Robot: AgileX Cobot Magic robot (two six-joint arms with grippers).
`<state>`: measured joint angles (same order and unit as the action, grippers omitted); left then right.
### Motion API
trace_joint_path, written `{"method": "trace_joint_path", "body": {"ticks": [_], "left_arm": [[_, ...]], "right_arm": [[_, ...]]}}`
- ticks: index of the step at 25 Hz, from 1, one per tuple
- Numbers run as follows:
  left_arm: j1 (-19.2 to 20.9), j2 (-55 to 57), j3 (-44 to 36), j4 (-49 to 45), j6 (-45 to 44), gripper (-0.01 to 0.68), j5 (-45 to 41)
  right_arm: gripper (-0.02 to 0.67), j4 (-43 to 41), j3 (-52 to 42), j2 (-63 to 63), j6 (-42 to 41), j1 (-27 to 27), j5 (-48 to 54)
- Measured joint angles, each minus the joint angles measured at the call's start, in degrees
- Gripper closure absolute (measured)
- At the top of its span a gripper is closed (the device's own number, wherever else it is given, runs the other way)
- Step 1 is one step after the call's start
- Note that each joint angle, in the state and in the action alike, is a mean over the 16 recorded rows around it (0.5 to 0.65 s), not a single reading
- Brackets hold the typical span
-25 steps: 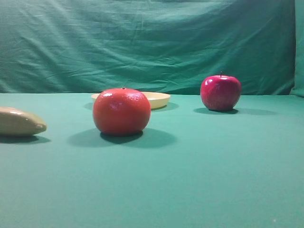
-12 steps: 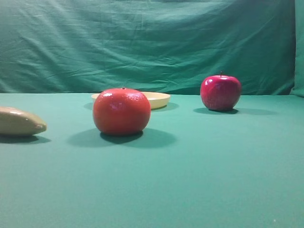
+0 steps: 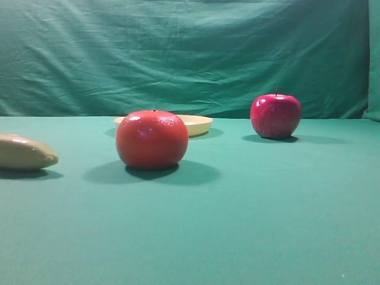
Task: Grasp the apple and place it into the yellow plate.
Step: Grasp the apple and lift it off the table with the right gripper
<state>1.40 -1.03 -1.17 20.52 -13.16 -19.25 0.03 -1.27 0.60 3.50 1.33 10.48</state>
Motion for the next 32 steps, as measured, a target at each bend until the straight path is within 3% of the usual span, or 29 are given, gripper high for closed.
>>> {"method": "trace_joint_path", "body": {"ticks": [7,13,21,32], "left_arm": [[0.00,0.00,0.00,0.02,0.00,0.516,0.00],[0.00,0.00,0.00,0.02,0.00,0.516,0.00],[0.00,0.00,0.00,0.02,0.00,0.516,0.00],[0.00,0.00,0.00,0.02,0.00,0.516,0.00]], "right_arm": [[0.649,1.72,3.18,-5.26,0.32,-2.99,-5.92],[0.649,1.04,10.17,-18.04,-0.57,-7.14,-6.05],[0.649,-0.11,24.66,-43.42,-2.63,-10.69,-2.81],[0.649,-0.25,48.50,-72.59,-3.26,-11.16,9.76]]}}
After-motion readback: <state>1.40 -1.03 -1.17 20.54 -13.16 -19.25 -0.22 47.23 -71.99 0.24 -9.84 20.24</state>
